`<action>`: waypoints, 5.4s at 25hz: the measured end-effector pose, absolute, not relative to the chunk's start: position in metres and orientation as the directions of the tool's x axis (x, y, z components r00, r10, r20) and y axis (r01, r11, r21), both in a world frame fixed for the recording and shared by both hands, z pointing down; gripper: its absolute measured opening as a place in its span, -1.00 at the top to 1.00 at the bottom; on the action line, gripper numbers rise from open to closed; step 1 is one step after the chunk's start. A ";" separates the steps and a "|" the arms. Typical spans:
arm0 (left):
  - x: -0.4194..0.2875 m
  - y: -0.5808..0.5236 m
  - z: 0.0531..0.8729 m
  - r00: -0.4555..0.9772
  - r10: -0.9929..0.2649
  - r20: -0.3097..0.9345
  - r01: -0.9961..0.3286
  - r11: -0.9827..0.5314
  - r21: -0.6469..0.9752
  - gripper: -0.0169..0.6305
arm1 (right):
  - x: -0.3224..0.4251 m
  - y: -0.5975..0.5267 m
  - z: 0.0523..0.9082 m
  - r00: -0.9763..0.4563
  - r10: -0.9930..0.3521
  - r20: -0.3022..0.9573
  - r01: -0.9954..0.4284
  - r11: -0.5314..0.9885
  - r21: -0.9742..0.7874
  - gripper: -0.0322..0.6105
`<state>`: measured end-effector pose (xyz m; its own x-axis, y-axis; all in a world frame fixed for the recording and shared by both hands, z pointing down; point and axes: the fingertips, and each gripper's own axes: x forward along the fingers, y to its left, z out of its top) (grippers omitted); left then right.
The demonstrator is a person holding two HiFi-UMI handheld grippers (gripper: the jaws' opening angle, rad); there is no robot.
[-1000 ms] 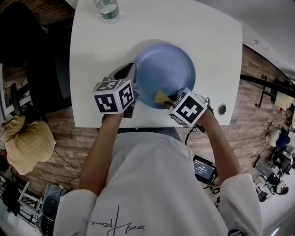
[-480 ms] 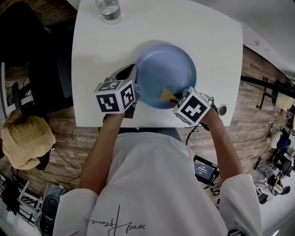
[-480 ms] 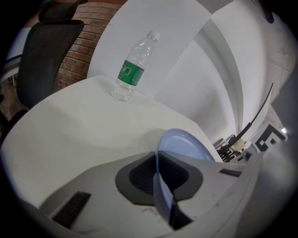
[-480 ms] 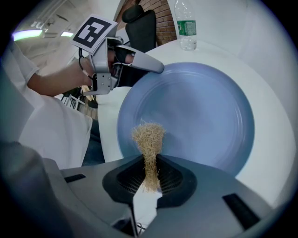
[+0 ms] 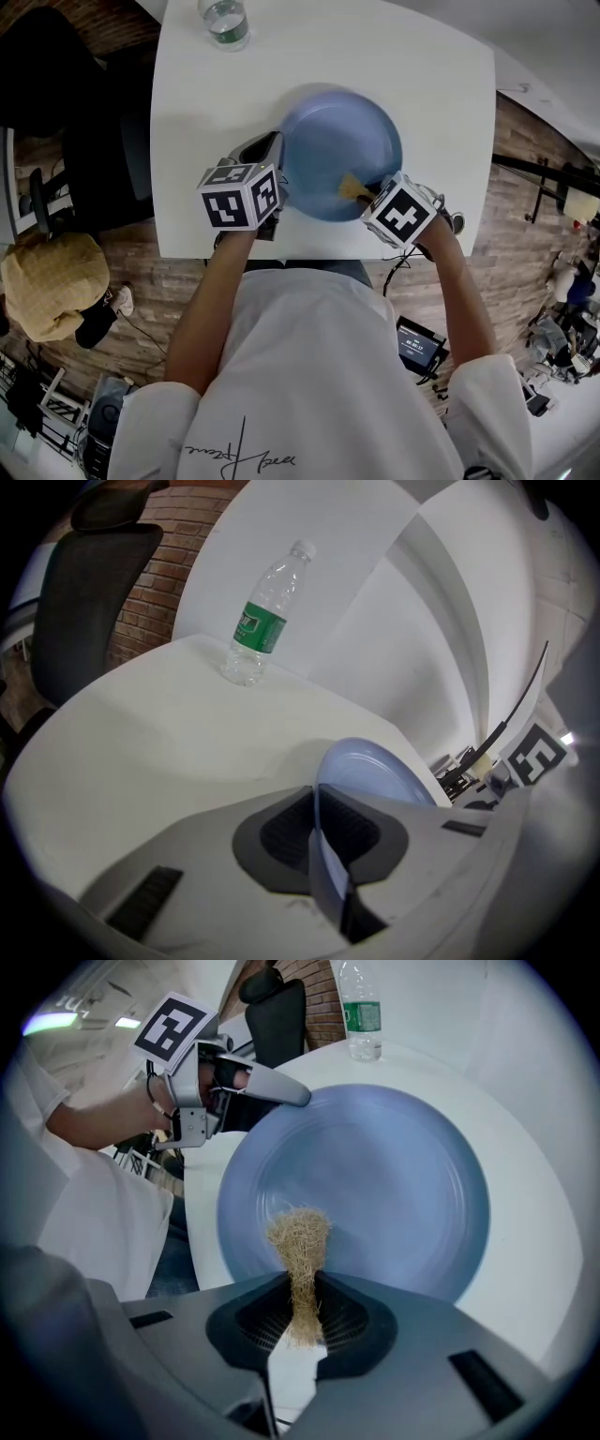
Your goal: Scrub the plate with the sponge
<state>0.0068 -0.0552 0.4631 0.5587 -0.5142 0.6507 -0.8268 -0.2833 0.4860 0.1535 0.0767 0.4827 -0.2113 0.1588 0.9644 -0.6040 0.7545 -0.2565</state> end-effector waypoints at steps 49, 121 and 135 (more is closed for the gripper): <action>0.009 -0.052 0.464 0.566 -0.501 0.655 -0.823 -0.292 0.488 0.87 | 0.203 0.001 0.484 -0.049 0.009 0.999 -0.653 0.757 -0.039 0.75; -0.027 -0.020 0.413 0.578 -0.499 0.646 -0.816 -0.345 0.464 0.82 | 0.098 0.046 0.440 -0.276 -0.319 0.907 -0.685 0.727 0.047 0.75; -0.020 0.000 0.329 0.708 -0.494 0.505 -0.702 -0.575 0.421 0.82 | 0.098 0.057 0.369 -0.352 -0.492 0.796 -0.868 0.490 -0.082 0.75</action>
<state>-0.0200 0.0004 0.3295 0.7078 -0.4943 0.5046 -0.7016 -0.5750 0.4208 0.0976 0.0575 0.3692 -0.3524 -0.4915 0.7964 -0.8680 0.4898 -0.0818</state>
